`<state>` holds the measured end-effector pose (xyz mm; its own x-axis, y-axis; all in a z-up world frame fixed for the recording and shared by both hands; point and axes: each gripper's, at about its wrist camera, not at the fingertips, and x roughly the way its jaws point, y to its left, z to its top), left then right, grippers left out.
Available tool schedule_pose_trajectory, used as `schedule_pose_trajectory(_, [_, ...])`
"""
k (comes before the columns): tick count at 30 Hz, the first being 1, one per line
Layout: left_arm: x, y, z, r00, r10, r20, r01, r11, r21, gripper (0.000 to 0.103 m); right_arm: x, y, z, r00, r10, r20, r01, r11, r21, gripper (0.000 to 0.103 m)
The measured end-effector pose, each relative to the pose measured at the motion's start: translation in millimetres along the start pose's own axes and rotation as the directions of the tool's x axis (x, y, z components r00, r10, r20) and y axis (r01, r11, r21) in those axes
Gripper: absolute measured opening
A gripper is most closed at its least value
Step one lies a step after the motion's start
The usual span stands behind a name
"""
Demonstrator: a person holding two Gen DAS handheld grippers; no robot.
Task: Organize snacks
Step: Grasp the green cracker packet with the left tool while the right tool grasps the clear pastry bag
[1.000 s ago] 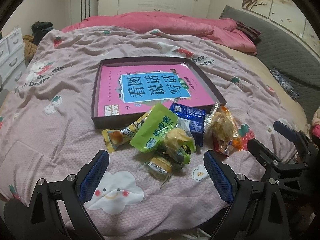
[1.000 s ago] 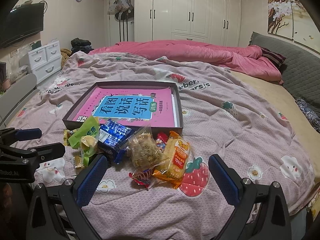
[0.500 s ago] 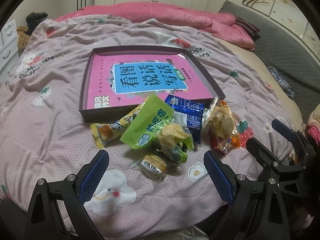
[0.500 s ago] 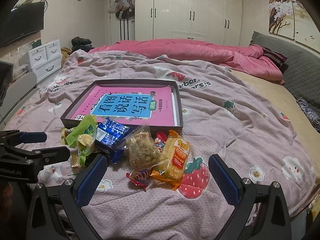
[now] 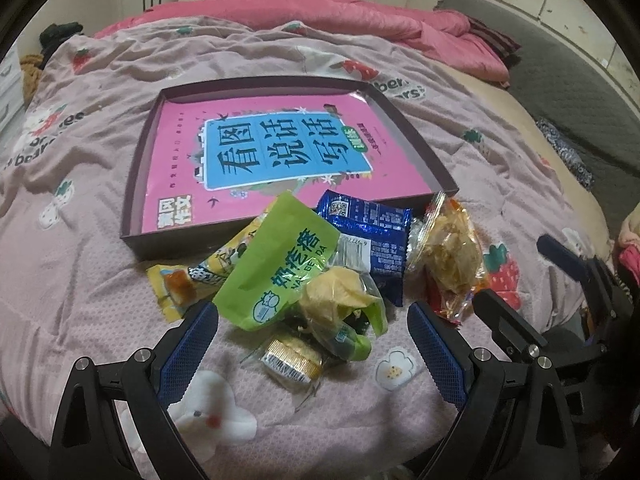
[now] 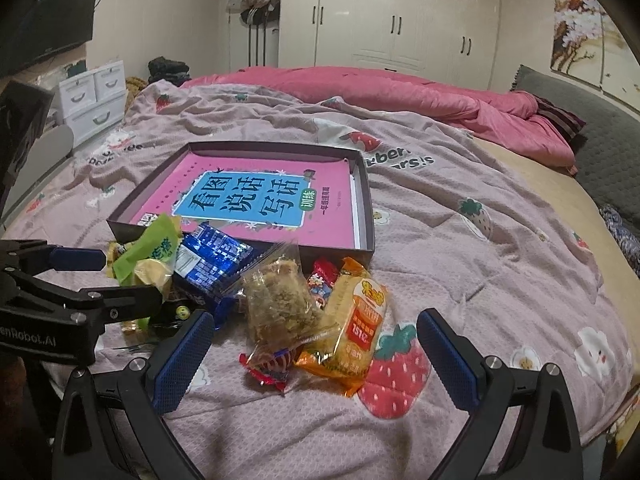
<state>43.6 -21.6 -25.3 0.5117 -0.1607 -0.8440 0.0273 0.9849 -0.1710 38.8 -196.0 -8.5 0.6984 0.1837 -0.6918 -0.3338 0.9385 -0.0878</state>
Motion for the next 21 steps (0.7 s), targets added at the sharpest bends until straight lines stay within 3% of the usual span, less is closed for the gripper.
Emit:
schedule_pose_trajectory(8, [15.3, 6.3, 5.0, 0.999, 0.012, -0.032, -0.013, 1.0, -0.01, 0.096, 22.5, 9.7, 2.8, 0.999, -0.032, 0.001, 0.032, 0.993, -0.116, 0.1])
schedule_pose_trajectory(13, [20.8, 8.5, 6.5, 0.999, 0.02, -0.036, -0.02, 1.0, -0.009, 0.095, 30.2, 11.6, 3.6, 1.0, -0.008, -0.003, 0.007, 0.989, -0.149, 0.085])
schedule_pose_trajectory(21, [26.2, 5.5, 6.2, 0.999, 0.013, -0.053, -0.012, 1.0, 0.016, 0.062, 41.8, 15.3, 3.9, 0.998, 0.04, -0.038, -0.046, 0.984, -0.17, 0.059])
